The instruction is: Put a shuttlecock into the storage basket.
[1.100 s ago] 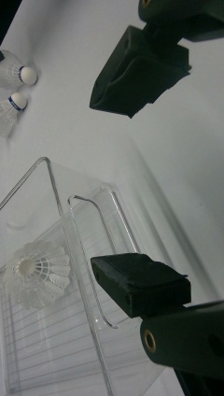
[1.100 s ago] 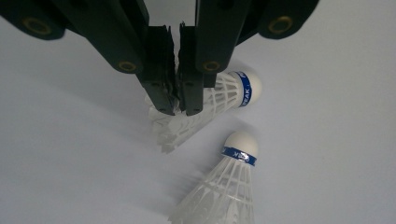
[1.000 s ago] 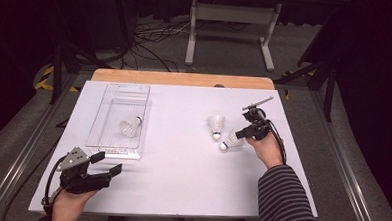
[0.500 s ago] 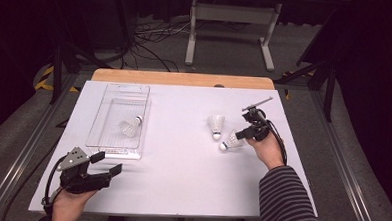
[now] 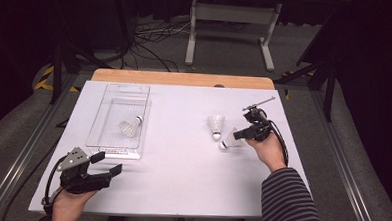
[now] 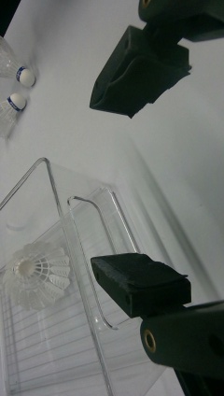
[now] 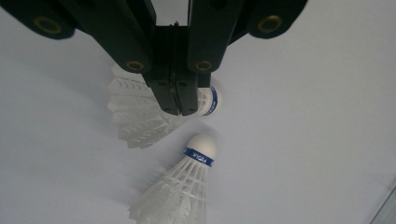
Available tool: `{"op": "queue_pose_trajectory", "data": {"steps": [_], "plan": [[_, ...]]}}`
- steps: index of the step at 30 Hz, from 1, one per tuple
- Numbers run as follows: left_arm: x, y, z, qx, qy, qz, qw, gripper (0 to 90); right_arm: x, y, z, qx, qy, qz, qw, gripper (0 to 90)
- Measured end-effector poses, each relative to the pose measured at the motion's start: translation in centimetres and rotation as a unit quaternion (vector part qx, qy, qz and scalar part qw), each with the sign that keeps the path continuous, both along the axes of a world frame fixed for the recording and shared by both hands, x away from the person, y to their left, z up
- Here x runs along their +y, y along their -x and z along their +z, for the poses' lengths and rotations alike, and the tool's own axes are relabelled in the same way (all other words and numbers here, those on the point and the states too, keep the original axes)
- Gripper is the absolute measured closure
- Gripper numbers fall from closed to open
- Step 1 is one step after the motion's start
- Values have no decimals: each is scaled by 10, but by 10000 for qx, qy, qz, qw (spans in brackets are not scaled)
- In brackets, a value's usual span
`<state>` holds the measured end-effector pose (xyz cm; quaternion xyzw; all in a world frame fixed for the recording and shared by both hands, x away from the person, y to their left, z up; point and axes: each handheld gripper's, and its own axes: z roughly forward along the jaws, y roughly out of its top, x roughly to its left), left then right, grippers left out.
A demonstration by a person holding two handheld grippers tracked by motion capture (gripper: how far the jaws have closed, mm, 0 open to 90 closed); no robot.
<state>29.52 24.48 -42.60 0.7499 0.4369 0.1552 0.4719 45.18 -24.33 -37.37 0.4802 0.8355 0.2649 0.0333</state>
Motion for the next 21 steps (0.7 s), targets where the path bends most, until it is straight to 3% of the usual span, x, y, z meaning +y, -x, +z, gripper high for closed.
{"op": "queue_pose_trajectory", "data": {"steps": [21], "plan": [[-2,1,0,-15,-35,-40,10000,221,2,15,13,-191,-78,116,9997,900]]}}
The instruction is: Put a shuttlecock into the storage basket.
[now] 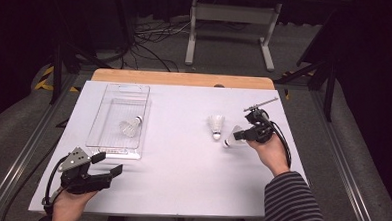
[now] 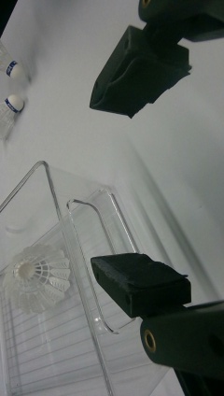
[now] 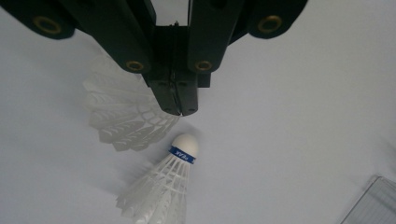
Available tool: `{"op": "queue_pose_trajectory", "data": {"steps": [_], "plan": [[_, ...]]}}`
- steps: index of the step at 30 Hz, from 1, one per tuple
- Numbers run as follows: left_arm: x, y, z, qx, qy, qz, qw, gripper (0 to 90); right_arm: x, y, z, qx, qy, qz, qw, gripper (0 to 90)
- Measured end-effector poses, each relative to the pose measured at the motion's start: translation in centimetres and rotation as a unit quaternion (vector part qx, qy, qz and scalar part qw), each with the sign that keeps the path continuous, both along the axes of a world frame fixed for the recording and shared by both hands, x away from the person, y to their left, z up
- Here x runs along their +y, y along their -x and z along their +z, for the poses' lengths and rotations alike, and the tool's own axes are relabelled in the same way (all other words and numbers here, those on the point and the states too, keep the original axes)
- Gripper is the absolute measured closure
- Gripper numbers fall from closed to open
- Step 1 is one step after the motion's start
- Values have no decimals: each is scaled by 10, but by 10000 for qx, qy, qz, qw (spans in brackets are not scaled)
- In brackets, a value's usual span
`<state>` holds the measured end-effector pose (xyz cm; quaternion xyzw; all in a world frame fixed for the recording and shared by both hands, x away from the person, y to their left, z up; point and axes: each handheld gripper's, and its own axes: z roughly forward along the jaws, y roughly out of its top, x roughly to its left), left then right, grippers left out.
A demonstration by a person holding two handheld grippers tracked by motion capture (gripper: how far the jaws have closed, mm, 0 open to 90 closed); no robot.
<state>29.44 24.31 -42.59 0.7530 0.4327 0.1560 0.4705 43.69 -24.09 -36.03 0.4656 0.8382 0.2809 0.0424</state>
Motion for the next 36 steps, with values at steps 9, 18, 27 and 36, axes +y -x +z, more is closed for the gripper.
{"op": "queue_pose_trajectory", "data": {"steps": [9,18,27,36], "plan": [[0,0,0,16,-2,-19,10000,221,4,5,3,-47,-41,144,9999,900],[0,0,0,8,10,-9,10000,221,8,9,5,-46,-85,198,9998,900],[0,0,0,26,10,-27,10000,221,14,14,8,-78,-153,339,9993,900],[-1,0,0,14,13,-21,10000,221,19,18,10,-107,-232,454,9986,900]]}}
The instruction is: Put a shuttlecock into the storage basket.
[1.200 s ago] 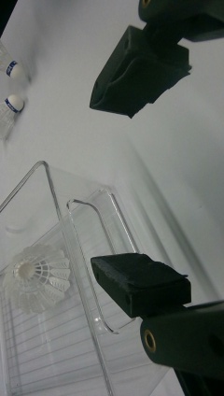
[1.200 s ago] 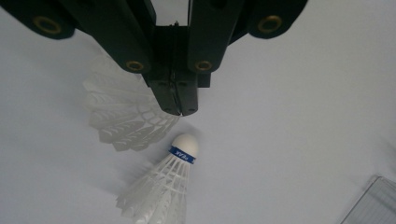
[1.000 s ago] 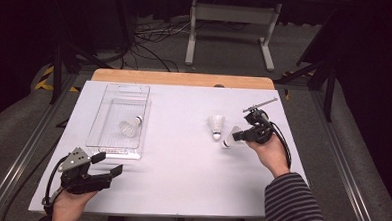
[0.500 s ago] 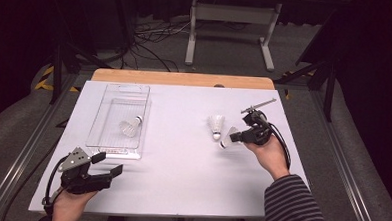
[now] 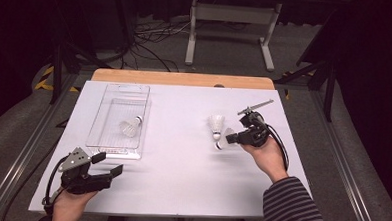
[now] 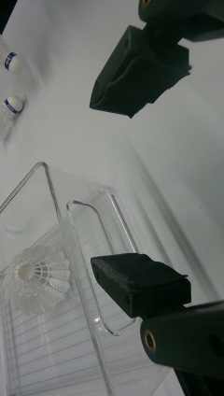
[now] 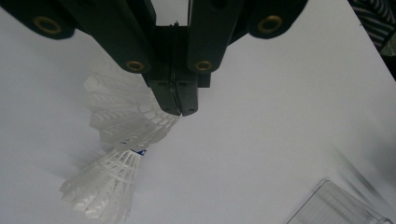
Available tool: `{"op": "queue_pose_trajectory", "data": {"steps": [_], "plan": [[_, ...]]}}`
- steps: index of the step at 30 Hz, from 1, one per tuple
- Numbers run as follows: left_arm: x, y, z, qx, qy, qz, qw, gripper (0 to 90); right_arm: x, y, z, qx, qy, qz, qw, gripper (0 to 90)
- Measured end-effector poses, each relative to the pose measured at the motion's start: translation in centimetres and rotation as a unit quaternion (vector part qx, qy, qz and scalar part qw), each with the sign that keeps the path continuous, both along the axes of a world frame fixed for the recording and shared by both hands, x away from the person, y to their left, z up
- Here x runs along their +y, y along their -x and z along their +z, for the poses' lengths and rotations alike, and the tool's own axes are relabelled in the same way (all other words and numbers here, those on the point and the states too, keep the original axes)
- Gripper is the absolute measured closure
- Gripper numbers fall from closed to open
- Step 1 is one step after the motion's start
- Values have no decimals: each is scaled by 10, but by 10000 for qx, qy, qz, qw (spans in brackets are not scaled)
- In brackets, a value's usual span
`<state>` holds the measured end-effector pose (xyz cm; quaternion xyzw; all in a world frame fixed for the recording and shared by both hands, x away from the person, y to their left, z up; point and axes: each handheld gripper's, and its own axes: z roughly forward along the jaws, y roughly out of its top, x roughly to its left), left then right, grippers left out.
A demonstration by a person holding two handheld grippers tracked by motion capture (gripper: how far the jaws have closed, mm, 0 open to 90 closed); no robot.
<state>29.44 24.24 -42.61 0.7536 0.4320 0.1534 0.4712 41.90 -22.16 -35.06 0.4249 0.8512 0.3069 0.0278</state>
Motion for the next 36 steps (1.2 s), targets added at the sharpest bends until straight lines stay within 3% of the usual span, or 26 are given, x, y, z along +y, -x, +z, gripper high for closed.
{"op": "queue_pose_trajectory", "data": {"steps": [36], "plan": [[0,-1,0,29,-13,-34,10000,221,25,10,-4,43,-180,432,9989,900]]}}
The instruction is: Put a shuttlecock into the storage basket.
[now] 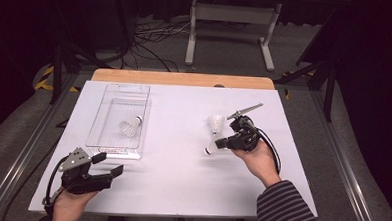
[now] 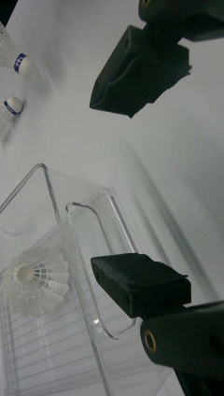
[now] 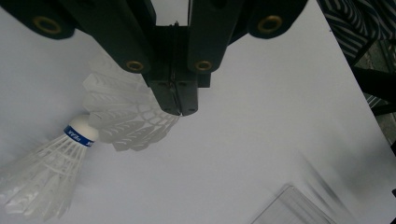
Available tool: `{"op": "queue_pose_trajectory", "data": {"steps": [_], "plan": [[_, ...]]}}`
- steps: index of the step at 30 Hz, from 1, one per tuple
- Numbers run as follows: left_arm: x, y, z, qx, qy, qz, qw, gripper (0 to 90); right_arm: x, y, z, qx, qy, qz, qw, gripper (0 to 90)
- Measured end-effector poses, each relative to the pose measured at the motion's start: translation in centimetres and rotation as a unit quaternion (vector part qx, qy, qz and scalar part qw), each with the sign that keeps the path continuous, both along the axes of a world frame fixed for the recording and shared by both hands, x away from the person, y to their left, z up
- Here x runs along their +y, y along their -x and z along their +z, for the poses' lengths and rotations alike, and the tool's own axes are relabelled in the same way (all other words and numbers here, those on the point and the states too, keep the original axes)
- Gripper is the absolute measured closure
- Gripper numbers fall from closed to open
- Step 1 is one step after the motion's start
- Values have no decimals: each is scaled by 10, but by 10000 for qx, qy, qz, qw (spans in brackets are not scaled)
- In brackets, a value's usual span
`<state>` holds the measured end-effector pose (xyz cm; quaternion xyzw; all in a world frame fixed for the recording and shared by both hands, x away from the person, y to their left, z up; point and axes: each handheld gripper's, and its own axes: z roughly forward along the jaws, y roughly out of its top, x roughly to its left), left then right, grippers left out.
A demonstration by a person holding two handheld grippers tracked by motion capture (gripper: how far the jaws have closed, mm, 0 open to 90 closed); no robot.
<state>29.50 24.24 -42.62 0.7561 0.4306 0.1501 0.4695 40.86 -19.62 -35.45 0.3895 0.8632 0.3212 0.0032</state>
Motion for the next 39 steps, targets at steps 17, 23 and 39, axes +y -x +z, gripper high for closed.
{"op": "queue_pose_trajectory", "data": {"steps": [17,23,39], "plan": [[0,1,0,-15,26,11,10000,220,18,4,-2,26,-67,214,9997,900],[0,1,0,-15,50,40,10000,220,26,6,-1,10,-89,344,9994,900],[-6,-3,10,-17,-89,-51,9999,224,39,9,2,-12,-134,499,9987,900]]}}
